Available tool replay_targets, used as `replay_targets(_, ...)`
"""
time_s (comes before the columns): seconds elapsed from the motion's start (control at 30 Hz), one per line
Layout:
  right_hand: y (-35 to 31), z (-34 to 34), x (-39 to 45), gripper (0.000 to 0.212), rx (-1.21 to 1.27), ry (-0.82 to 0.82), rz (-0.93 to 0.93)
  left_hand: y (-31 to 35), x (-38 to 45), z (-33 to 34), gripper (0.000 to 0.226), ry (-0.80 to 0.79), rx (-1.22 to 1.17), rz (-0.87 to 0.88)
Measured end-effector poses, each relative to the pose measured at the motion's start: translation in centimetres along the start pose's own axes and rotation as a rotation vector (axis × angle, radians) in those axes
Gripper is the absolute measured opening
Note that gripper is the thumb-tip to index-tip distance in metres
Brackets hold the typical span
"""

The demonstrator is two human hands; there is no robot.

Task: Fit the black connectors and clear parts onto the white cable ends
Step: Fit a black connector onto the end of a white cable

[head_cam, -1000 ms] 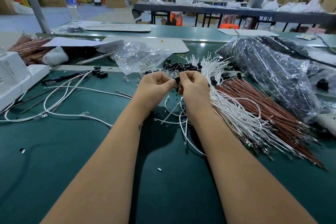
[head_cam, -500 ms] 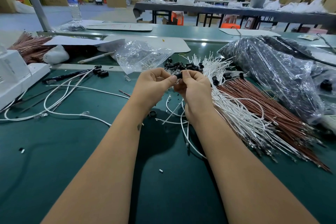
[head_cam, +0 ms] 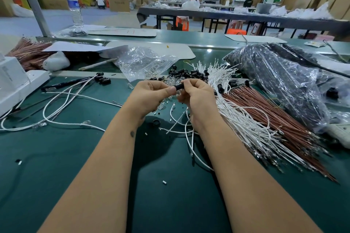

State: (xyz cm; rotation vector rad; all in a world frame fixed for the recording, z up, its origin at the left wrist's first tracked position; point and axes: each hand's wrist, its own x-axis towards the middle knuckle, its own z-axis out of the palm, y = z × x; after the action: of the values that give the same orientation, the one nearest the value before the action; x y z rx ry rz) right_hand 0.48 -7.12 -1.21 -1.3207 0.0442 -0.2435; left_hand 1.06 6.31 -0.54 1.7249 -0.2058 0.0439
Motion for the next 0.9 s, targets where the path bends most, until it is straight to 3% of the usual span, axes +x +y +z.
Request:
replay_targets(0.13, -1.0, -1.8, 0.7, 0.017, 0.063, 0.114, -0.050, -0.3, 0.0, -1.3, 0.020, 0.076, -0.082, -0.027)
replay_targets(0.27, -1.0, -1.1, 0.5, 0.013, -0.015, 0.010, -0.078, -0.7, 0.3, -1.0, 0.011, 0.176, -0.088, 0.002)
replay_targets(0.43, -0.3, -0.3, 0.3, 0.013, -0.076, -0.069, -0.144, -1.1, 0.3, 0.1, 0.017, 0.154, -0.011, 0.050)
replay_targets(0.6, 0.0, -0.9, 0.6, 0.017, 0.019, -0.075, -0.091, -1.2, 0.0, 0.8, 0.020, 0.126, 0.036, 0.078)
replay_targets(0.9, 0.3, -0.8, 0.8, 0.016, -0.032, -0.048, -0.051, -1.1, 0.0, 1.2, 0.022, 0.119, 0.084, 0.116)
